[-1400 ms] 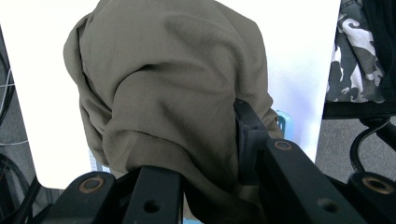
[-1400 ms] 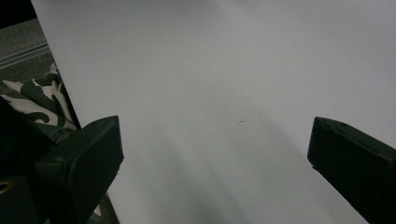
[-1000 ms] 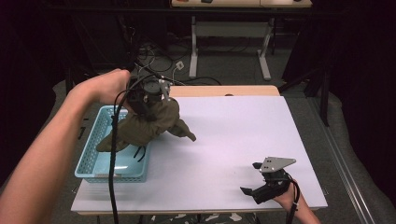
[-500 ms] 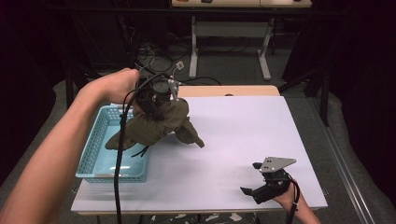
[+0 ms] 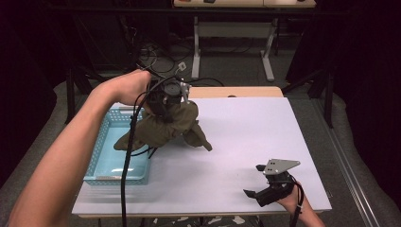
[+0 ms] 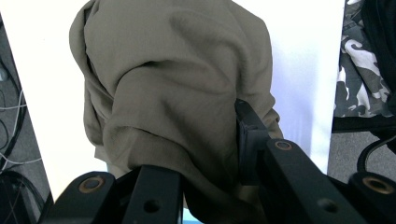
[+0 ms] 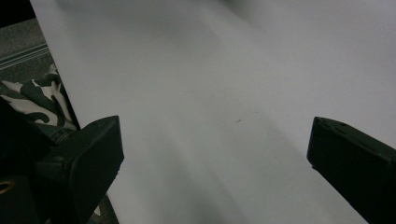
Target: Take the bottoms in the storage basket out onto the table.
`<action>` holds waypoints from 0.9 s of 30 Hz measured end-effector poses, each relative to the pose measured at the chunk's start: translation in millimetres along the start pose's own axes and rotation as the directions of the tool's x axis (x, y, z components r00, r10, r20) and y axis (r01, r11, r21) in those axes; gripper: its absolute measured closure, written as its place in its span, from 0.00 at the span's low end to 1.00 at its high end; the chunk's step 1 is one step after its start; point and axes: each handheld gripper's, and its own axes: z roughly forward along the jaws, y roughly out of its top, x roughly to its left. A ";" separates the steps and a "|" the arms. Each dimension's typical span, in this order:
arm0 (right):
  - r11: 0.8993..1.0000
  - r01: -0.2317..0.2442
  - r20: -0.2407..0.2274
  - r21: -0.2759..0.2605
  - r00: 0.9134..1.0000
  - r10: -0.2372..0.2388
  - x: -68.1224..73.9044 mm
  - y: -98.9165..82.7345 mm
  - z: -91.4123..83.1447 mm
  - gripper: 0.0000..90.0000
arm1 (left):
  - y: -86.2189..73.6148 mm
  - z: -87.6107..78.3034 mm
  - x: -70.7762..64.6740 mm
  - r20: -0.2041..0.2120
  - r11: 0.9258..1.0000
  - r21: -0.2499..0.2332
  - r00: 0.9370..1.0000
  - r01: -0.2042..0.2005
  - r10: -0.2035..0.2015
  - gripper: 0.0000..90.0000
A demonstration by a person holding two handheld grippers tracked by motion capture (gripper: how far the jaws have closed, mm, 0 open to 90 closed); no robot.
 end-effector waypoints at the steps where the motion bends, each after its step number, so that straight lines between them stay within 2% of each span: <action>1: 1.000 0.000 0.001 0.000 1.000 0.000 -0.1 -0.1 -0.1 0.04 | 0.7 0.1 -0.1 0.001 1.000 -0.001 1.000 0.001 -0.001 0.84; 13: 1.000 0.002 0.002 0.000 1.000 -0.002 -0.1 0.0 -0.5 0.04 | 9.2 0.9 0.0 -0.009 1.000 -0.015 1.000 -0.022 0.022 0.84; 27: 1.000 0.006 0.003 0.000 1.000 -0.006 -0.2 -0.2 -1.1 0.04 | 19.3 5.7 1.3 0.005 0.999 -0.032 0.999 -0.041 0.041 0.84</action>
